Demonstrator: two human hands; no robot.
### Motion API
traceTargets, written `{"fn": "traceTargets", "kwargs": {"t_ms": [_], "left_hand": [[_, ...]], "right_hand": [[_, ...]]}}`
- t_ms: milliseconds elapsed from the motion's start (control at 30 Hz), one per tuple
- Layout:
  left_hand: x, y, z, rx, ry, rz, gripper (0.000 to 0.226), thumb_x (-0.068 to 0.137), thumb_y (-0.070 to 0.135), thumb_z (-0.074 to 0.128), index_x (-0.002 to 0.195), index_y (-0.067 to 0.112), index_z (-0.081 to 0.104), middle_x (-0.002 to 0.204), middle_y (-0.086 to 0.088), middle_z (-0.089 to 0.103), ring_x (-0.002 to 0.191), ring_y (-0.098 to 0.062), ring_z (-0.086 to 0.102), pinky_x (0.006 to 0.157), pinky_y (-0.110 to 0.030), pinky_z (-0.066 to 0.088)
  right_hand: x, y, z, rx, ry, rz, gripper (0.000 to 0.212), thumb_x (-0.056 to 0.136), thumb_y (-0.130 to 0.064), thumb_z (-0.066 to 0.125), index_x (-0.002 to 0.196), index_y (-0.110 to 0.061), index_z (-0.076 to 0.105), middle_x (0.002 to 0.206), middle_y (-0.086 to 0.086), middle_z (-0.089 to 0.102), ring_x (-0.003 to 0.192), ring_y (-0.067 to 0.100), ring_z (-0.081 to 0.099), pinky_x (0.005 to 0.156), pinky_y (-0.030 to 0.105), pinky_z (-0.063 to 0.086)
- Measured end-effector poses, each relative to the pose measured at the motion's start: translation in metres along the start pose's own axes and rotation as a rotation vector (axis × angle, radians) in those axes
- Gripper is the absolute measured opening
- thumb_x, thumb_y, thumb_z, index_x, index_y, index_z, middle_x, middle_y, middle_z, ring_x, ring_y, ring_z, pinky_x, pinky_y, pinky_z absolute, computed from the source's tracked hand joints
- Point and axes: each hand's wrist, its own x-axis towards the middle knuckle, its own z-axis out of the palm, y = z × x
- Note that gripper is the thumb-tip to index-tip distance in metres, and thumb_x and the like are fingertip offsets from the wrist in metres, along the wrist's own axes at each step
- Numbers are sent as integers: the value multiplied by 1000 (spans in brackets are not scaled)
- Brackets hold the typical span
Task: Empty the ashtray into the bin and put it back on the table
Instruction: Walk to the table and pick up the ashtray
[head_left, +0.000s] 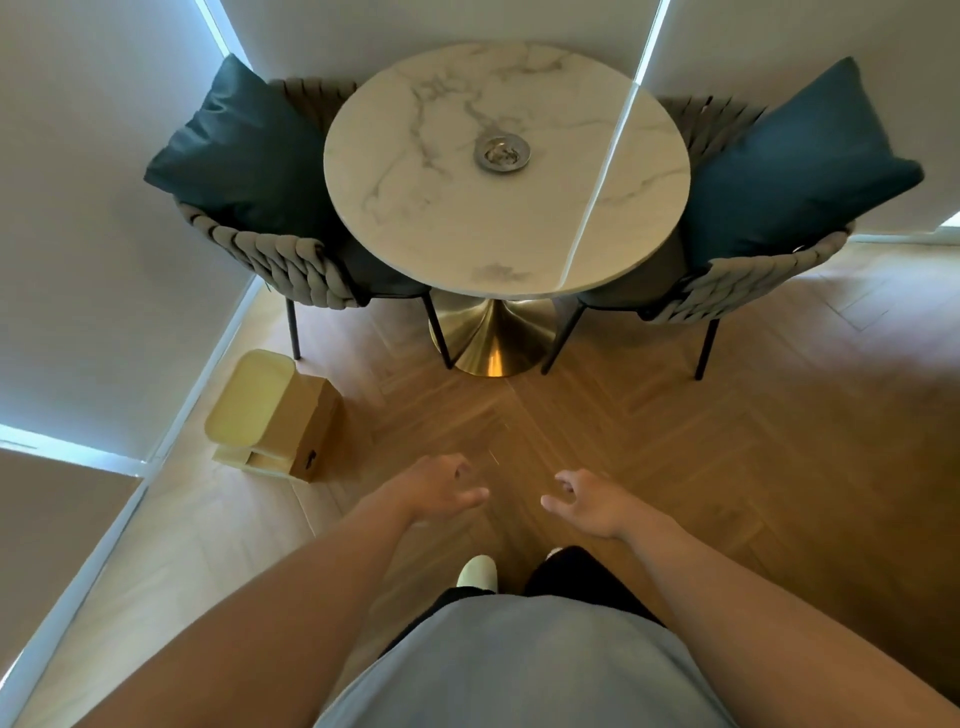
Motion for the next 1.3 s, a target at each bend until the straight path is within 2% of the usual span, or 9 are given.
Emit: {"fn": "traceTargets", "kwargs": {"t_ms": [267,600,800,1133,1300], "left_hand": [[42,11,-38,24,-5,-2,67,87,62,56,140,23,43,141,-3,52,123,-20,53,102,-39,45],[120,62,-107,-18,25,-52,65,89,60,54,141,22,43,142,-4,52,124,-21,53,104,-42,45],[158,106,-142,-60,53,-56,67,87,64,53,140,24,44,140,-2,53,123,-21,53,103,-41,45],[204,123,-195,-119,68,-51,67,88,61,55,141,21,45,143,-3,51,127,-21,51,108,-42,42],[241,120,-240,-84,70,-25,64,90,57,56,140,20,45,140,-5,53,124,-23,52,106,-41,41]], "right_hand": [[46,-18,-53,26,18,-18,70,94,-52,54,152,-17,33,154,8,41,138,28,43,109,41,41],[118,-25,-157,-52,19,-57,70,92,-55,54,151,-22,35,155,6,41,143,26,35,112,47,38],[149,-22,-214,-111,-8,-75,72,91,-57,55,151,-21,35,153,7,42,140,27,41,110,45,40],[193,-40,-282,-143,-13,-157,71,93,-54,53,149,-15,38,151,7,46,137,26,44,103,33,39],[228,-65,-313,-173,-16,-157,73,94,-53,52,152,-13,33,152,12,45,134,29,47,105,36,39]]}}
